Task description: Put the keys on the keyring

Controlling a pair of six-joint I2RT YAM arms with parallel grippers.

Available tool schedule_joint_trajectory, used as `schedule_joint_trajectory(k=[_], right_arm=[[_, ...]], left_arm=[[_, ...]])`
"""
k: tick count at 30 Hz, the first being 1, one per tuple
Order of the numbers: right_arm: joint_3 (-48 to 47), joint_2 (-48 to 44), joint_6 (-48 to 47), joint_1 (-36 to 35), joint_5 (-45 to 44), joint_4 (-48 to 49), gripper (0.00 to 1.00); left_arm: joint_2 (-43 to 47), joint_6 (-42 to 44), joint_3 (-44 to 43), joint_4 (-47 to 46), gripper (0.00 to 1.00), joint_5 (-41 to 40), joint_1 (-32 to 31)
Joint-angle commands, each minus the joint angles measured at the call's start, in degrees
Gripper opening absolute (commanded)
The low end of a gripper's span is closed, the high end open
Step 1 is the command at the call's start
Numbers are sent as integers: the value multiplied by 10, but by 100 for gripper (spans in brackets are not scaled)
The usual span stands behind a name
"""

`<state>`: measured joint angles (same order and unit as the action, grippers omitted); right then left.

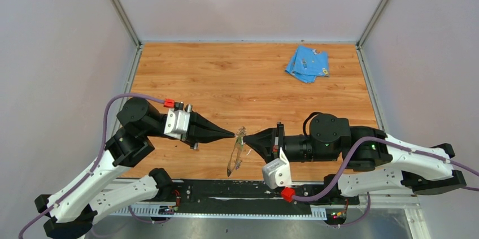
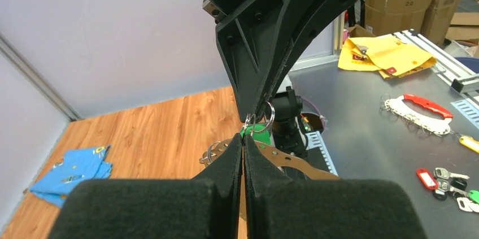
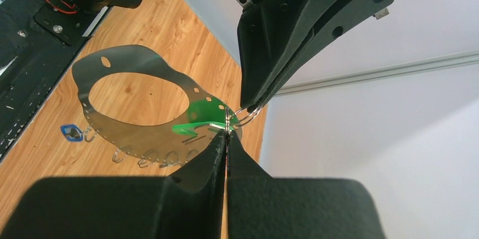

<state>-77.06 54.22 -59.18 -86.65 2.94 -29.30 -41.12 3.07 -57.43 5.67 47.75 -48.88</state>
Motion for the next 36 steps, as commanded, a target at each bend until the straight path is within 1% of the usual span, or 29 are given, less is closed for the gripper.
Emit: schedule_joint_trajectory(k=[1, 11, 15, 17, 19, 20, 21, 22, 23, 24, 25, 26, 27, 28, 29, 30, 32, 34, 36], right_arm=[[3, -7, 1, -10, -12, 18, 0], [11, -21, 10, -11, -29, -2, 0], [24, -27, 28, -11, -57, -10, 0], [40, -31, 47, -10, -77, -7, 0], [59, -27, 66, -10, -120, -5, 0], [69, -23, 86, -9, -148, -4, 0], [81, -18, 112, -5, -169, -2, 0], [98, -17, 145, 4, -181, 2, 0], [120, -17, 175, 23, -180, 6, 0], [148, -19, 206, 41, -176, 20, 0], [182, -23, 238, 58, -171, 40, 0], [212, -30, 265, 77, -162, 63, 0], [246, -37, 296, 94, -159, 89, 0], [276, -44, 309, 109, -159, 116, 0], [311, -52, 336, 127, -155, 157, 0], [334, -58, 353, 142, -151, 182, 0], [366, -63, 371, 163, -159, 217, 0], [384, -62, 380, 175, -172, 235, 0], [395, -56, 397, 194, -165, 244, 0]], left_arm=[[6, 8, 2, -15, 0, -2, -1], [7, 18, 0, -10, 0, 14, -2], [7, 30, 7, -3, 0, 14, -2], [6, 65, 17, 32, 0, 8, 1], [-6, 158, 24, 110, 0, 6, 11], [-15, 201, 26, 166, 4, -3, 17], [-29, 244, 28, 218, 11, -17, 25], [-43, 283, 31, 263, 19, -25, 40], [-57, 304, 38, 303, 31, -25, 72], [-74, 311, 46, 318, 37, -25, 96], [-91, 318, 52, 331, 45, -24, 130], [-113, 322, 55, 341, 51, -23, 172], [-137, 327, 55, 351, 58, -22, 228], [-162, 340, 49, 365, 69, -28, 258], [-184, 354, 45, 376, 74, -51, 281], [-197, 378, 48, 387, 75, -85, 297], [-194, 463, 84, 397, 76, -135, 317], [-167, 546, 136, 402, 76, -181, 326], [-139, 619, 183, 418, 75, -200, 327]])
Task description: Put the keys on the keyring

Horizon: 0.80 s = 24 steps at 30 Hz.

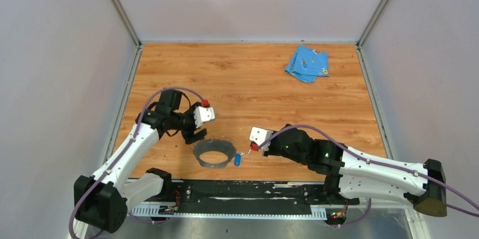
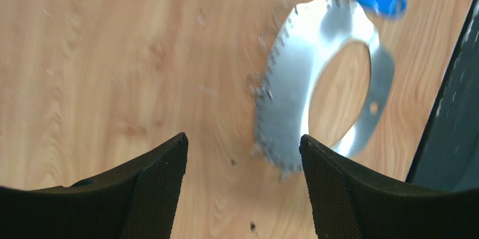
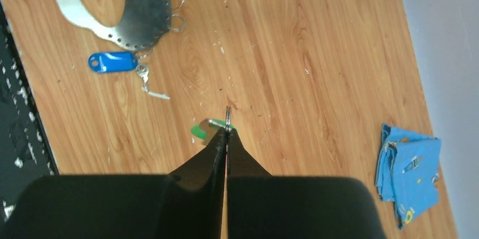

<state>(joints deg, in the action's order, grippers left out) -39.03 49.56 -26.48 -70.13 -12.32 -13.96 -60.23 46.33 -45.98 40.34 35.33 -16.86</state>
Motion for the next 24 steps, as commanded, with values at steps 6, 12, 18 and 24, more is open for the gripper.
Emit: schedule_joint_trajectory(k=[6, 12, 18, 24], right_arm=[[42, -2, 125, 92, 41, 105, 0], [60, 4, 152, 117, 40, 107, 0], [79, 18, 179, 136, 52, 110, 0], [110, 21, 207, 153, 66, 124, 0]], left_arm=[[68, 332, 133, 126, 68, -82, 7], [-2, 367, 128, 125, 61, -128, 12], [-16, 370, 143, 74, 60, -125, 15], [-39, 360, 147, 34, 51, -112, 15]])
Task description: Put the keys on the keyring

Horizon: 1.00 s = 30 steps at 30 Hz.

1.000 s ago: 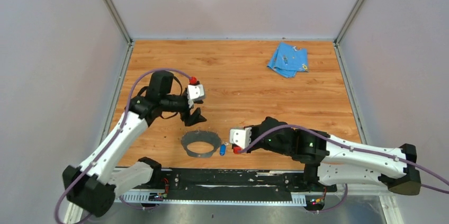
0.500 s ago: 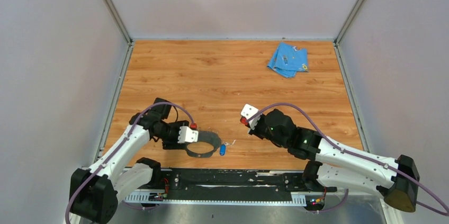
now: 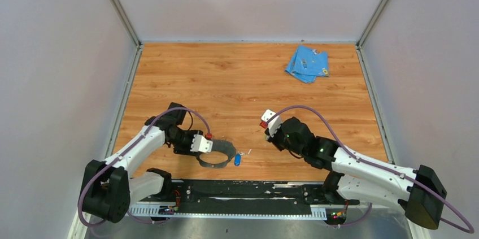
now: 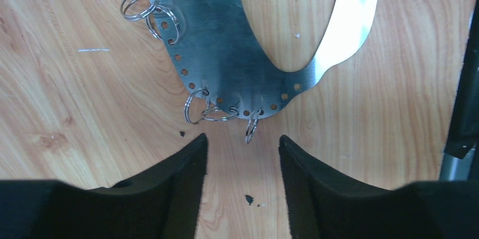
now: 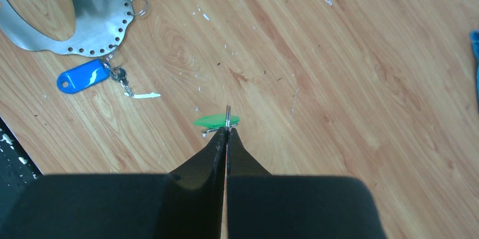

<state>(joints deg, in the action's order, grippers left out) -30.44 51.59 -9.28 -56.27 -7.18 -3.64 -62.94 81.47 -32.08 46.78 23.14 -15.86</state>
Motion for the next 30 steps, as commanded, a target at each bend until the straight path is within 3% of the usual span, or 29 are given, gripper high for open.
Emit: schedule_joint_trajectory(k=[1, 6, 10, 15, 22, 30], right_arm=[[30, 0, 39, 16, 16, 23, 0], [51, -1, 61, 19, 17, 32, 0], [60, 5, 70, 26, 20, 51, 0], [58, 28, 86, 45, 37, 56, 0], [55, 69, 161, 51, 79, 65, 0], [67, 121, 210, 58, 72, 104, 0]], left_arm=[[-14, 12, 10, -30, 48, 14, 5], [-17, 17, 20, -30, 30, 22, 5], [-17, 37, 32, -31, 25, 18, 5], [-15, 49, 15, -31, 0, 36, 5], [45, 19, -50, -28, 0, 136, 5], [217, 99, -71, -22, 0, 339, -7]])
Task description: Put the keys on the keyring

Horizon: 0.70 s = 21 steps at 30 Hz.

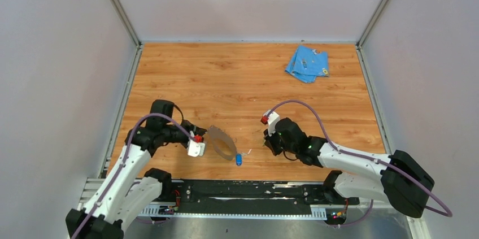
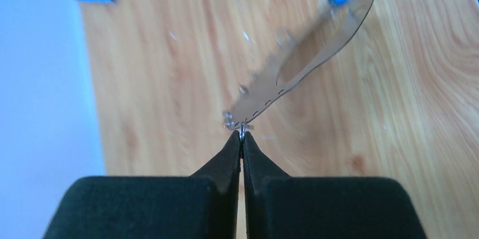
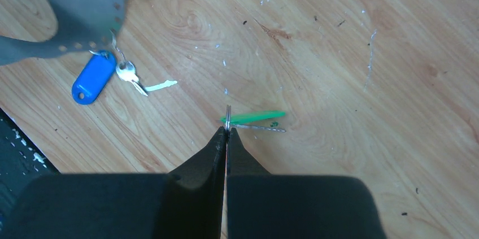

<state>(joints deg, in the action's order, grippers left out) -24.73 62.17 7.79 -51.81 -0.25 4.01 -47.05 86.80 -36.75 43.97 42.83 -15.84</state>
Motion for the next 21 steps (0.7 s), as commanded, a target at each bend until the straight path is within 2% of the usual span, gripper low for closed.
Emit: schedule_joint_trajectory(k=[1, 6, 9, 11, 16, 18, 21], right_arm=[[10, 16, 42, 14, 3, 28, 0], [32, -14, 53, 16, -20, 51, 2], [47, -33, 59, 16, -25, 71, 13], [51, -38, 54, 17, -20, 77, 24], [31, -108, -12, 17, -7, 66, 43], [12, -152, -52, 17, 13, 55, 55], [-35, -205, -122, 17, 46, 24, 56]], left_arm=[[68, 39, -37, 6, 0, 153, -19], [81, -45, -116, 6, 0, 205, -63], [83, -90, -147, 7, 0, 222, -87], [81, -126, -161, 7, 0, 237, -97], [73, -190, -189, 7, 0, 278, -112], [72, -200, -195, 7, 0, 289, -120], [71, -206, -202, 7, 0, 297, -138]])
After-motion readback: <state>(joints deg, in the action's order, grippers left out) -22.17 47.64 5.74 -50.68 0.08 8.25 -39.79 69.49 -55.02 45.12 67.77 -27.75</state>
